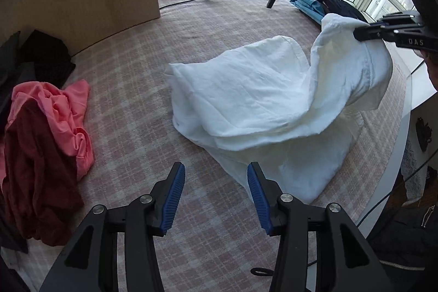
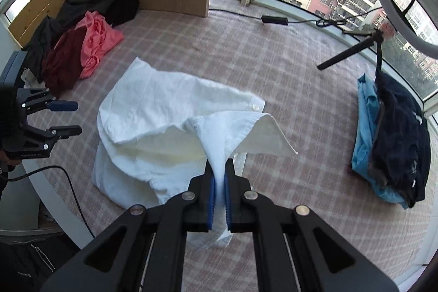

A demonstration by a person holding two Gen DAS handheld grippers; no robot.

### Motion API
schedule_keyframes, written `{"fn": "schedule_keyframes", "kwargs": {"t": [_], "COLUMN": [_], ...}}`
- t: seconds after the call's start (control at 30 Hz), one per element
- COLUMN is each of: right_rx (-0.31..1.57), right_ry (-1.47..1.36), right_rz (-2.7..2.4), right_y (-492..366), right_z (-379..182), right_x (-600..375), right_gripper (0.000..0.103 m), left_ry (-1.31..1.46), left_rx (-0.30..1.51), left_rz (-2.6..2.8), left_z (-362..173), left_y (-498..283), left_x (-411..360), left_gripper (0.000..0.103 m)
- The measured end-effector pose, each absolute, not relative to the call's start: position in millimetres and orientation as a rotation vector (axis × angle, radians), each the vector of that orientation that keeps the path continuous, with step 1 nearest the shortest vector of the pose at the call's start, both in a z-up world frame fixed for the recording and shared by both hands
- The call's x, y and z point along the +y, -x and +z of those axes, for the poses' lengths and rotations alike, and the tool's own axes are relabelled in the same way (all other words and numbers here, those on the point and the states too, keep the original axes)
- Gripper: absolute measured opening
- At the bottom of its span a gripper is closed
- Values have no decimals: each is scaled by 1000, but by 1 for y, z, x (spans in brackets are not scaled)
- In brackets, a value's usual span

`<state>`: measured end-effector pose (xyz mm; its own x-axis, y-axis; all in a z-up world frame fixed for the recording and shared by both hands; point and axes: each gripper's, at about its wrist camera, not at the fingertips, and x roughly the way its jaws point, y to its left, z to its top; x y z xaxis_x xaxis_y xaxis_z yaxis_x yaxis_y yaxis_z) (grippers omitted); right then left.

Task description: Fold clothes

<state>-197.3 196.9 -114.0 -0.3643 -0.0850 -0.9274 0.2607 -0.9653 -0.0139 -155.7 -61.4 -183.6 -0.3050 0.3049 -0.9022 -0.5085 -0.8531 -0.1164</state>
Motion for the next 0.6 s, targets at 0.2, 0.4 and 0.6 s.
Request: {"fn": "schedule_keyframes", "kwargs": {"t": [0.2, 0.4, 0.6], "right_rx": [327, 447, 585], "right_ry": [-1597, -1649, -1766], "right_rz": [-2491, -2516, -2378], "right_y": [292, 395, 458], "right_z": [-96, -122, -189], "right_x": [189, 185, 173], "right_gripper": [6, 6, 7], "left_ry": [1450, 1464, 1498], "left_rx": [233, 153, 159], "left_rz": [2180, 2114, 2016], "left_z": [-184, -191, -205], "left_y": [164, 180, 179], "left_x": [-66, -58, -43], "left_gripper": [47, 47, 47]}}
